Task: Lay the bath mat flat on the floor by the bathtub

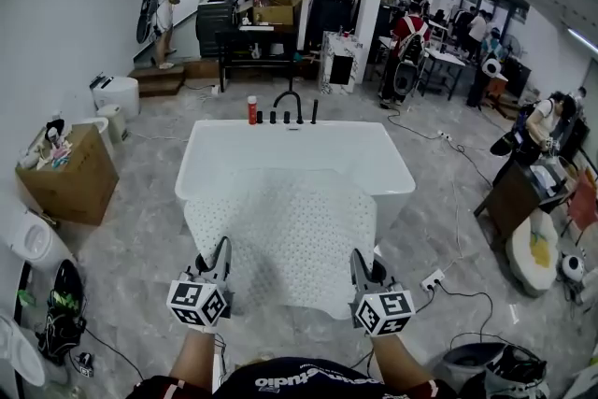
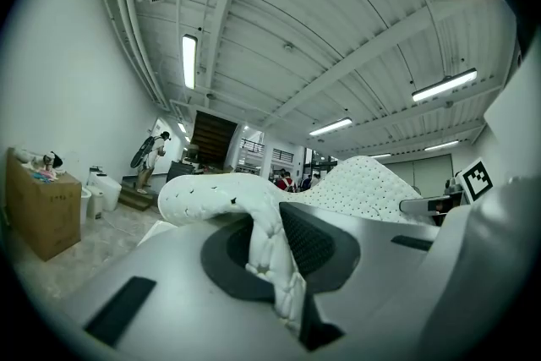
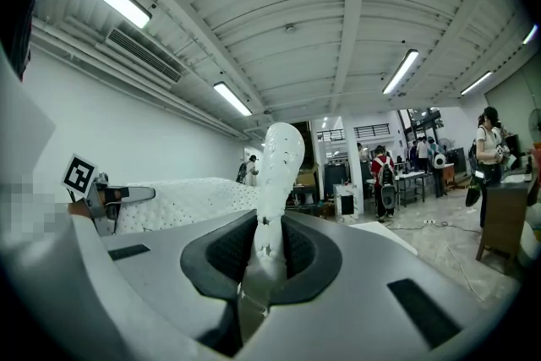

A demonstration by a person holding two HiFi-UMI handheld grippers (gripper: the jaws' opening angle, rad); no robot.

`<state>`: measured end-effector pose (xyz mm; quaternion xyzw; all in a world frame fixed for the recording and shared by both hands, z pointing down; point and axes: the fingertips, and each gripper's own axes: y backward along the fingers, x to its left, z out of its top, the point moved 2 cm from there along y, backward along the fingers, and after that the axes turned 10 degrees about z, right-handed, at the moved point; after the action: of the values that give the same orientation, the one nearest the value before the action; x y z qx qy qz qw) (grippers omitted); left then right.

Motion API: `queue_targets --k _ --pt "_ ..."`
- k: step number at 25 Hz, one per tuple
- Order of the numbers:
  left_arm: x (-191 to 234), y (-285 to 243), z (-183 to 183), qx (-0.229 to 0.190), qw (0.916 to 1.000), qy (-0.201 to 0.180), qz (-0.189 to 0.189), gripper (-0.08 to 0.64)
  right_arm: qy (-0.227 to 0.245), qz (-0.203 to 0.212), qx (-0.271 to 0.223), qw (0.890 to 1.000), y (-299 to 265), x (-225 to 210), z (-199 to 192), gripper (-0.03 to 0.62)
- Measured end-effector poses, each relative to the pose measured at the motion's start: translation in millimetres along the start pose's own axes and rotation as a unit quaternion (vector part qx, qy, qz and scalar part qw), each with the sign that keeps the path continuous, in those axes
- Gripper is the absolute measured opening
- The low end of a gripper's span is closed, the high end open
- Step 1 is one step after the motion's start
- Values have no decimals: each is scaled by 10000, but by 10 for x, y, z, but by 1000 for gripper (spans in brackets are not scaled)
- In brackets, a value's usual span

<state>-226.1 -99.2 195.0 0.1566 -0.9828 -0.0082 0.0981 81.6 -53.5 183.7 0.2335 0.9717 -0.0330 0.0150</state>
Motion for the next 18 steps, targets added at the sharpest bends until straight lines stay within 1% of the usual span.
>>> queue_targets --k 4,11,15,18 --pt "126 -64 20 -18 10000 -42 -52 34 15 15 20 10000 -177 69 4 48" --pt "440 -242 11 -8 9998 -32 -178 34 41 -119 86 9999 -464 164 -21 48" --pt "537 -336 -48 7 9995 -190 -248 34 56 -214 163 9996 -580 191 -58 48" --pt "641 -379 -71 17 9994 -122 -320 35 109 -271 232 9993 -660 242 -75 48"
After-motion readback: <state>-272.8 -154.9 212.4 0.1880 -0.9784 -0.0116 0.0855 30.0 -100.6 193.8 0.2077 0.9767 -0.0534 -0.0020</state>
